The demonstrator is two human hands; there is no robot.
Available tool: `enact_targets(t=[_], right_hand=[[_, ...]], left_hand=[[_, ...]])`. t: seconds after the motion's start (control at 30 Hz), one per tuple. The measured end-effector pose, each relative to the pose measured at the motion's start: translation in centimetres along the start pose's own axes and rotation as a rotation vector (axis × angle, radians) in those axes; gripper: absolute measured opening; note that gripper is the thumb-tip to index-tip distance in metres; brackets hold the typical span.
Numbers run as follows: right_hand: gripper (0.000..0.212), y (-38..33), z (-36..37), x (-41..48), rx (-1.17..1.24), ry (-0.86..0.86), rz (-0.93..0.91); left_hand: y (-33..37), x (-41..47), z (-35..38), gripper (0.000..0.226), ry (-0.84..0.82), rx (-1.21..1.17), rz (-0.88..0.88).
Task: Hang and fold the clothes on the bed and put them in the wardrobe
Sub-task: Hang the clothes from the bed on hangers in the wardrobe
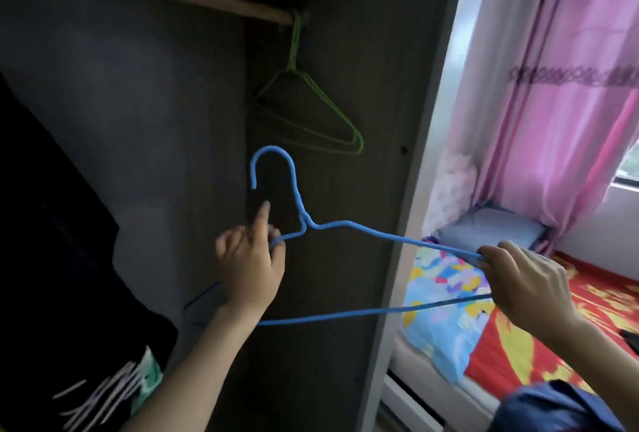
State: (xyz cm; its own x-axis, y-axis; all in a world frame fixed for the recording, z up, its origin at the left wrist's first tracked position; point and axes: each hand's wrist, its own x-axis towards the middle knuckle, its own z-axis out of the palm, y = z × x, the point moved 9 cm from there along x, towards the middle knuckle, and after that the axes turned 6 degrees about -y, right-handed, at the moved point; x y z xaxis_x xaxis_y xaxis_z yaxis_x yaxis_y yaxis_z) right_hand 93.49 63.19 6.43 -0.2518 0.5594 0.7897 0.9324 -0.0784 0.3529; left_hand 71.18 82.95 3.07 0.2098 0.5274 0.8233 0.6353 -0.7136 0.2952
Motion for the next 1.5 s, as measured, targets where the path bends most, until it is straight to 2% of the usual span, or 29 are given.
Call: enact_targets(t=[0.1, 0.3, 0.4, 0.47, 0.57, 0.7, 0.8, 0.87, 0.93, 1.03, 1.17, 1.27, 1.37, 1.4, 1.5], right_hand=[[0.028, 5.7, -0.4, -5.7, -0.019, -0.043, 0.110], [0.030, 15.8, -0.8, -18.6, -0.083, -0.138, 0.339], [0.035, 19.7, -2.8, -26.1, -0.154, -0.173, 0.504], [0.035, 21.0, -4.4, -30.3, -0.185, -0.210, 0.574], [0.015, 22.6, -7.8, -37.1, -0.283, -0.337, 0.712], [0.022, 23.2, -12.6, -45.6, -0.290, -0.439, 0.920], [0.005, 23.2, -15.6, -49.6, -0.300, -0.475, 1.050], [0.020, 23.7, -16.9, -52.1, -0.266, -0.509, 1.173], [0.026, 24.6, -17.7, -54.2, -0.197, -0.521, 1.280], [0.020, 27.7, -17.9, -58.7, -0.039, -0.526, 1.465], [0.017, 33.7, -15.8, -63.5, 0.207, -0.550, 1.530], [0.009, 39.2, -15.3, -66.3, 0.357, -0.546, 1.591], [0.009, 43.0, -16.8, -69.7, 0.411, -0.549, 1.691], [0.007, 44.0, -17.4, -70.8, 0.433, -0.550, 1.716], [0.008, 46.2, -19.9, -74.2, 0.446, -0.514, 1.786]], left_hand=[[5.6, -3.0, 3.2, 0.036, -0.052, -0.222, 0.144], [17.3, -10.4, 10.3, 0.029, -0.075, -0.400, 0.200], [23.6, -14.4, 14.7, 0.031, -0.182, -0.475, 0.226], [27.0, -16.3, 16.8, 0.031, -0.273, -0.505, 0.224], [33.7, -19.5, 20.2, 0.032, -0.409, -0.597, 0.293], [42.0, -23.7, 23.6, 0.035, -0.565, -0.721, 0.384], [48.1, -27.1, 25.6, 0.035, -0.674, -0.785, 0.460], [52.1, -29.1, 26.8, 0.035, -0.730, -0.865, 0.500], [55.8, -30.8, 28.1, 0.036, -0.784, -0.927, 0.540], [62.6, -33.9, 30.7, 0.035, -0.858, -0.992, 0.623], [70.6, -37.2, 35.1, 0.033, -0.945, -1.070, 0.717], [76.0, -37.8, 38.6, 0.032, -0.946, -1.084, 0.705], [80.8, -38.7, 40.7, 0.056, -0.978, -1.138, 0.699], [82.6, -39.0, 41.0, 0.057, -1.008, -1.157, 0.704], [87.6, -39.9, 41.4, 0.023, -1.046, -1.116, 0.783]])
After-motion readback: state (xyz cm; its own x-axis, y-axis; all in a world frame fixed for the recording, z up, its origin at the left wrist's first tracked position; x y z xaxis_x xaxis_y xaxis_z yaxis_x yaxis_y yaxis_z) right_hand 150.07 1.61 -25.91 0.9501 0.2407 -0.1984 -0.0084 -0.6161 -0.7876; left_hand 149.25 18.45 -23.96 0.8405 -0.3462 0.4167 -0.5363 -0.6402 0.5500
